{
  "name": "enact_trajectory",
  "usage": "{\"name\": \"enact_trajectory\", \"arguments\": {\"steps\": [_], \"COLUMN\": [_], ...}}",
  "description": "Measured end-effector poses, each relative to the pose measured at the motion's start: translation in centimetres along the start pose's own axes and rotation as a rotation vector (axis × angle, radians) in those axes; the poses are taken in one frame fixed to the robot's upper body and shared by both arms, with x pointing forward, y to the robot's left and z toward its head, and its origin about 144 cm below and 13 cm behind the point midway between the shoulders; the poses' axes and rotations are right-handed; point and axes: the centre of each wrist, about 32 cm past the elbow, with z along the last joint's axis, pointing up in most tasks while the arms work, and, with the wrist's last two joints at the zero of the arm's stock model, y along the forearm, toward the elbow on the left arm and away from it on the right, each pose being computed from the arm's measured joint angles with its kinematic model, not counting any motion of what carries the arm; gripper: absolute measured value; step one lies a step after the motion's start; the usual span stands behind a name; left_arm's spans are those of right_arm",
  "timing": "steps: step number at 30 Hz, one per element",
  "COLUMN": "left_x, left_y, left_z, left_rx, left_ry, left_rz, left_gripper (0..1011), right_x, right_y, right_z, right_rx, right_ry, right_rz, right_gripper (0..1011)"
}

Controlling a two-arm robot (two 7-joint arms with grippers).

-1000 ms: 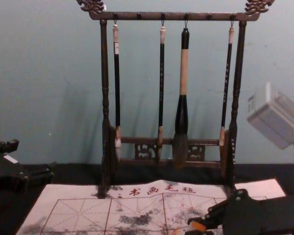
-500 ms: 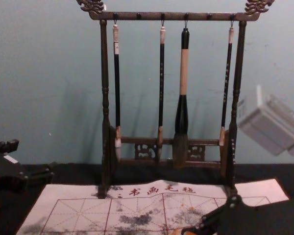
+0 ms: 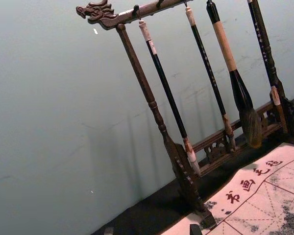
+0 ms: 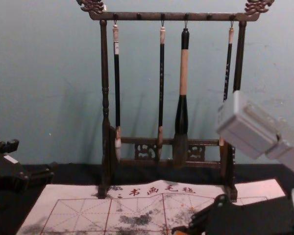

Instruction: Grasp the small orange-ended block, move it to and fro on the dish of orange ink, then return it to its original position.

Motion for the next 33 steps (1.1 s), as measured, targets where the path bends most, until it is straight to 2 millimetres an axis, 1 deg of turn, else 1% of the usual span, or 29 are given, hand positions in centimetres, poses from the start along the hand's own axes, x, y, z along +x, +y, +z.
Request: {"name": "enact_trajectory", "arguments": {"steps": [6, 17, 24, 33], "left_x": [0.0, 0.0, 0.0, 0.0], "left_y": [0.0, 0.0, 0.0, 0.0], "left_z": [0.0, 0.0, 0.0, 0.0], "left_rx": [0.0, 0.0, 0.0, 0.0], "left_ry": [0.0, 0.0, 0.0, 0.0], "left_rz": [0.0, 0.0, 0.0, 0.0], "left_gripper": [1001, 1001, 1001, 1001], "right_x": [0.5, 1.1, 1.2, 0.9], "right_y": [0.4, 0.3, -0.4, -1.9], "right_z": [0.1, 0.0, 0.0, 0.3], "right_rx": [-0.026, -0.058, -0.067, -0.082], "right_ry": [0.001, 0.013, 0.017, 0.004], "right_rz": [-0.026, -0.06, -0.074, -0.067], "right_gripper": [111, 111, 111, 111]}}
